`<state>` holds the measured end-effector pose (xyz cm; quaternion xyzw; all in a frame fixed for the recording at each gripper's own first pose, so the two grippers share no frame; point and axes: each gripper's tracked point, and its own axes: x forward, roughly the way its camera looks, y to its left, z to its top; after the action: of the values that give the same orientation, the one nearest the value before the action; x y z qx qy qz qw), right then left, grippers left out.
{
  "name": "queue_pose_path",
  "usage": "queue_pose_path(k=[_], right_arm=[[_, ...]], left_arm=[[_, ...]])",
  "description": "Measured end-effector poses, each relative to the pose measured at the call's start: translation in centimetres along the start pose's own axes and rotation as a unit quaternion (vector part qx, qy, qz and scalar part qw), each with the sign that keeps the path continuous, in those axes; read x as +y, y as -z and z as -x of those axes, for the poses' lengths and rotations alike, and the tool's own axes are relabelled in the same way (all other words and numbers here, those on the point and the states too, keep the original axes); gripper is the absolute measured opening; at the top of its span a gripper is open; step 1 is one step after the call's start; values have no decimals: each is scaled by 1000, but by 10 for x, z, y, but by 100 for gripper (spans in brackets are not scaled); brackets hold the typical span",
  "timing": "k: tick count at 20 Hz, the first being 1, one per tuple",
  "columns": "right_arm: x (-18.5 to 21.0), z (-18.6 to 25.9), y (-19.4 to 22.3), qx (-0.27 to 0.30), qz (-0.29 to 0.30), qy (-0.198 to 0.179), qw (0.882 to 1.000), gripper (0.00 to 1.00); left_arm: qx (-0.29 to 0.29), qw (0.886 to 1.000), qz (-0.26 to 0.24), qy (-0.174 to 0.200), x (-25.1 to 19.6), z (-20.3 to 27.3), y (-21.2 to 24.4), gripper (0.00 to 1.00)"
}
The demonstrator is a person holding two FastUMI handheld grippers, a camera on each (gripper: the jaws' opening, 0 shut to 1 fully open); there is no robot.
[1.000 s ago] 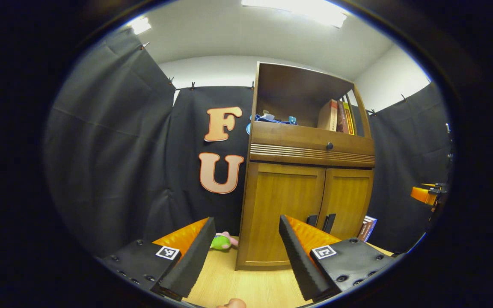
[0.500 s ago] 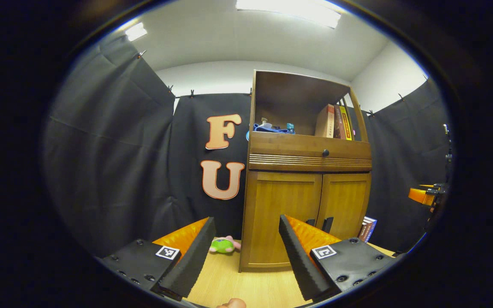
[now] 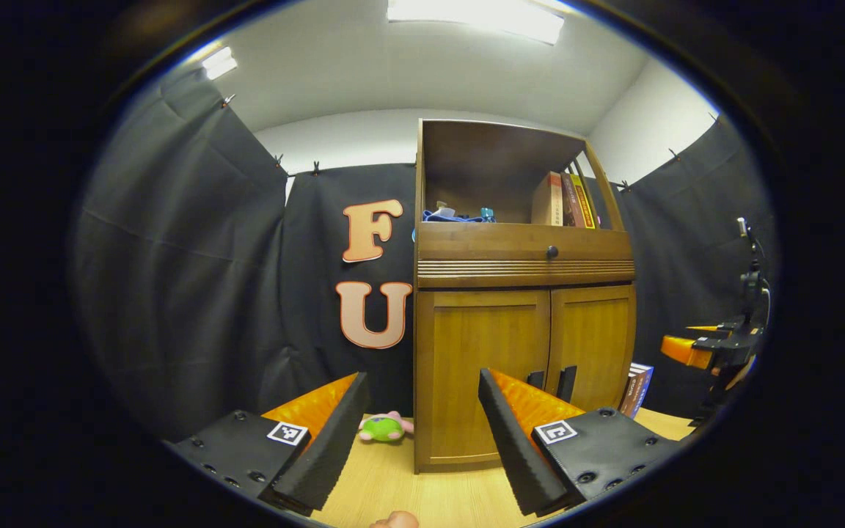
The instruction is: Open the right door of the double-door shoe cabinet with the right hand, and open the left door with the left hand.
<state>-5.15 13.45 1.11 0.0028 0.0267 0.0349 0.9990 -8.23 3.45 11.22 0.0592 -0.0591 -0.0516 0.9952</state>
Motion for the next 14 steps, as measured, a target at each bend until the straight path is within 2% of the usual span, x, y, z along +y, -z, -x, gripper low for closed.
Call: queue_pose_path(k=[2,8,14], right_arm=[[16,-18,17,6,5,-7,1000,94],[56,-77,77,38,12,-29,999,94],[72,-132,133,69,17,-28,997,94]], left_arm=[[4,1000,1,-5,8,-3,8,98],[10,1000,11,-9,28,-9,22,96],[8,999,-7,-43,57,-4,32,97]])
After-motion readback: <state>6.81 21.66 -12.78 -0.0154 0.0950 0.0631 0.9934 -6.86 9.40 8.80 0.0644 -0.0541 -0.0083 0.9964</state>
